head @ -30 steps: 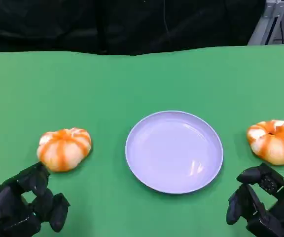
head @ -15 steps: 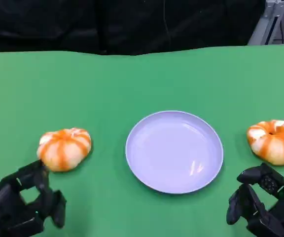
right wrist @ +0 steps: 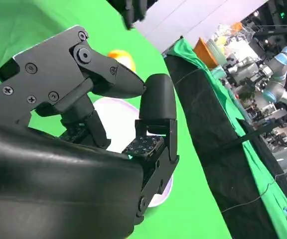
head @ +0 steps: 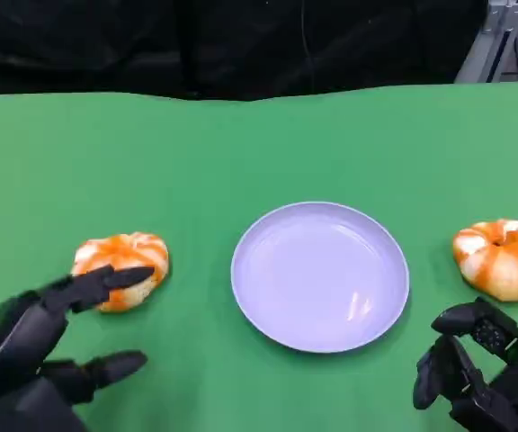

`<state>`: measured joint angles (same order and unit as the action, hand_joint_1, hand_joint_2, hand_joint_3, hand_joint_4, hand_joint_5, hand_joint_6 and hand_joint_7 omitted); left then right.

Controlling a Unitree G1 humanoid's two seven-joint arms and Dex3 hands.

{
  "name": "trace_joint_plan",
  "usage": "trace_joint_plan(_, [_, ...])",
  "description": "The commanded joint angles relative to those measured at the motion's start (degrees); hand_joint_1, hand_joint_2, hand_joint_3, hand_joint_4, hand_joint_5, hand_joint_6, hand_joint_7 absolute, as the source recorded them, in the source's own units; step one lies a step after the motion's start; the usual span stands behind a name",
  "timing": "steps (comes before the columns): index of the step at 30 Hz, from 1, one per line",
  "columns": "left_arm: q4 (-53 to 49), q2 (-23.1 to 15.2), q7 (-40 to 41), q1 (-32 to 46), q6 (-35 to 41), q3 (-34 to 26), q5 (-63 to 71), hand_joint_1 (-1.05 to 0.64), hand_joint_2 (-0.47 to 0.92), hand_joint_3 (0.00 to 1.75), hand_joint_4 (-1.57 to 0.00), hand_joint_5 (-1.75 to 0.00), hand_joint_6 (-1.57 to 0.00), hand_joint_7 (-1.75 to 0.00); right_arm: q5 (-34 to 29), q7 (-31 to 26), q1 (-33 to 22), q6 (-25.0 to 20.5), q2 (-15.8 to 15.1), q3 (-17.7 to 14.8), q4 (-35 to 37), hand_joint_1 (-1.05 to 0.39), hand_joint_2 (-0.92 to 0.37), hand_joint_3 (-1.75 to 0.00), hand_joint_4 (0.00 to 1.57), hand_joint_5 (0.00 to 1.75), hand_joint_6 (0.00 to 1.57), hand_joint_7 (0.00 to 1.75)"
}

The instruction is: Grasp the bread from the table and place it into the plate.

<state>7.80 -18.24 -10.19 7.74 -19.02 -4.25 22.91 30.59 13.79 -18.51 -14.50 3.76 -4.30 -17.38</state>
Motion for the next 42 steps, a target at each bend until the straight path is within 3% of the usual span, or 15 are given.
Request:
trace_joint_plan(1, [-3.0,-2.4,9.09,-7.42,-0.19,2.66,12.69,-0.8,0.92,0.17,-0.24,-0.05,-0.47,-0.01,0.4,-0.08,0.34,-0.3,-0.87,-0.81,-0.01,-0.15,-0.57,-1.05,0.83,1.75,0.81,1.42])
trace_joint_plan(11, [-11.93,-4.95,13.96,-18.21,7.37,11.66,28.23,-0.88,0.92,0.07,-0.32,-0.07,-0.48,-0.01,0.19,-0.59,0.22,-0.54,-0.59,-0.74,-0.17,-0.16,-0.56,-1.06,0.83,1.75,0.82,1.42])
trace_joint_plan(26, [-28.93,-4.93,13.11,-28.55,13.24,19.8,27.13,-1.0,0.92,0.16,-0.34,-0.03,-0.46,0.0,-0.11,-0.16,0.26,0.35,-0.37,-0.46,0.03,-0.16,-0.55,-1.09,0.83,1.75,0.82,1.42])
trace_joint_plan(42, [-48.98,-4.07,15.89,-38.02,15.02,25.7,24.74,-0.95,0.92,0.19,-0.36,-0.02,-0.46,0.0,0.25,0.11,-0.3,0.56,-0.47,-0.47,-0.24,-0.16,-0.56,-1.07,0.84,1.75,0.83,1.42])
